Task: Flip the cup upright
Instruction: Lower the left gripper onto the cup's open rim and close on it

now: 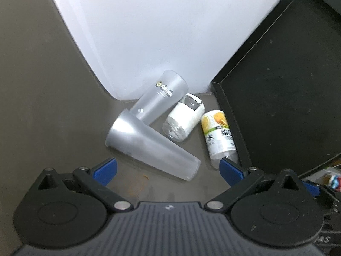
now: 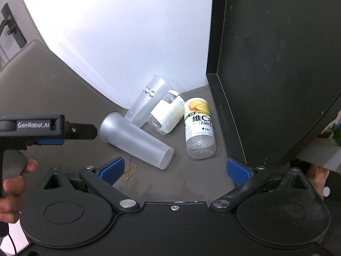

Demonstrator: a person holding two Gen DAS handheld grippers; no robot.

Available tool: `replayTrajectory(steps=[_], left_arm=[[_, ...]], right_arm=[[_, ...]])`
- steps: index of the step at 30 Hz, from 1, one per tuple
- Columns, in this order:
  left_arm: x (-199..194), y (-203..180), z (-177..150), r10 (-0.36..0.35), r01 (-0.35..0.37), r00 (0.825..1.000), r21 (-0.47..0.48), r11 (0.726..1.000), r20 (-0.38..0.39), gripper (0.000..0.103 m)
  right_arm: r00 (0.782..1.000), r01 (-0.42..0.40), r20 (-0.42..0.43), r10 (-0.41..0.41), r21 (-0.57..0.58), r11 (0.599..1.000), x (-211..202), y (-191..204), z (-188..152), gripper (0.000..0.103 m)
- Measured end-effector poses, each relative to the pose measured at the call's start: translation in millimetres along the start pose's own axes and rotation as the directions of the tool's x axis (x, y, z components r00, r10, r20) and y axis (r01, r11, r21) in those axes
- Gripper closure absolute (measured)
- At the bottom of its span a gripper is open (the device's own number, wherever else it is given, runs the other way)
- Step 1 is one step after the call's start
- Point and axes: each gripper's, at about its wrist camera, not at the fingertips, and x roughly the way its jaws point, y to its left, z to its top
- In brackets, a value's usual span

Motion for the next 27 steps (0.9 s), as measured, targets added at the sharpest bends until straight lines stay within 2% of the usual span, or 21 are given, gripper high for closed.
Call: replayTrajectory(steps=[8,16,19,27], left_arm=[[30.0,-5.6,20.0,0.060,-0.059,0.998,0.073,0.996,-0.021,0.002],[57.9,-14.2,40.7,0.125,-0.122,0.992,0.166,0.979,-0.006,0.003],[69.7,-17.1,47.3,0.160,-0.159,0.987,0.215,0.963,0.012,0.004],[97.0,-13.9,66.6,0.189,-0.183,0.982,0.258,0.949,0.001,0.006]], right_arm=[[0.999,-0.042,0.038,0.039,0.083,0.996,9.3,-13.3,-2.0,0.000],[0.996,-0.078,0.063,0.063,0.264,0.961,27.4,-36.0,-9.7,0.000],[0.995,-0.091,0.061,0.076,0.287,0.954,32.3,-36.6,-12.7,0.000],[0.997,-0.080,0.026,0.075,0.318,0.945,44.8,-41.0,-19.0,0.000]])
